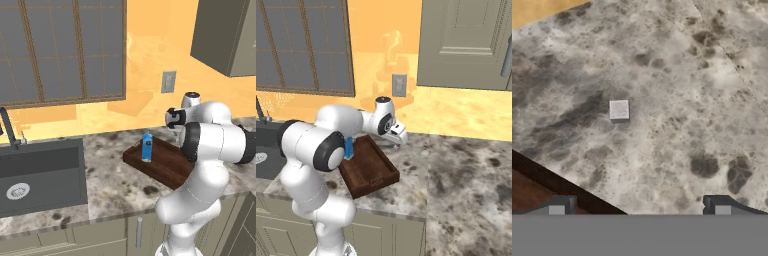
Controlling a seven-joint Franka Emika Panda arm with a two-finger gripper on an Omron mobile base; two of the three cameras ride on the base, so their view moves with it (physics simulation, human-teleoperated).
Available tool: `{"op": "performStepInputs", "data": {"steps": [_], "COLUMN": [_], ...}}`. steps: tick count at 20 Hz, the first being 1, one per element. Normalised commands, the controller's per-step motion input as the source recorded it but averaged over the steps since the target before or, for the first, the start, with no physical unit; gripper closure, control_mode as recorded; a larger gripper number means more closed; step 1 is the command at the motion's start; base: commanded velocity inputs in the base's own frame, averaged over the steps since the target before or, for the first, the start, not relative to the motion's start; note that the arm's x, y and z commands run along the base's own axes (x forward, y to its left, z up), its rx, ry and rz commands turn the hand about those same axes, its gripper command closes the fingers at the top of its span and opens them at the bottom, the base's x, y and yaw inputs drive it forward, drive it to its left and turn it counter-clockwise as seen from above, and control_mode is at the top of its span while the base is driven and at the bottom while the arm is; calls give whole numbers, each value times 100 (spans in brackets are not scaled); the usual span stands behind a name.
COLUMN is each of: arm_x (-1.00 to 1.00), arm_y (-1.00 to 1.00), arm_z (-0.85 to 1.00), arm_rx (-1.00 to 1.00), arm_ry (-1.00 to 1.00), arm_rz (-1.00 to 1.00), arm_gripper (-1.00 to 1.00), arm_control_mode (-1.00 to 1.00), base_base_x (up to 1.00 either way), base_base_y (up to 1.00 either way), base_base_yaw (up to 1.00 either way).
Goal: Take out the milk from the fridge and place it on the tray on the counter. Then take the sugar cube near the tray and place it in the tray.
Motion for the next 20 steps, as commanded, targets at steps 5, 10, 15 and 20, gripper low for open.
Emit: {"op": "performStepInputs", "data": {"steps": [5, 10, 15, 20], "arm_x": [19, 3, 15, 27], "arm_y": [-3, 0, 0, 0], "arm_z": [-19, -22, -22, -15], "arm_rx": [1, 0, 0, 0], "arm_ry": [0, 0, 0, 0], "arm_rz": [0, 0, 0, 0], "arm_gripper": [-100, -100, -100, -100], "arm_control_mode": [-100, -100, -100, -100], "base_base_x": [0, 0, 0, 0], "base_base_y": [0, 0, 0, 0], "base_base_yaw": [0, 0, 0, 0]}}
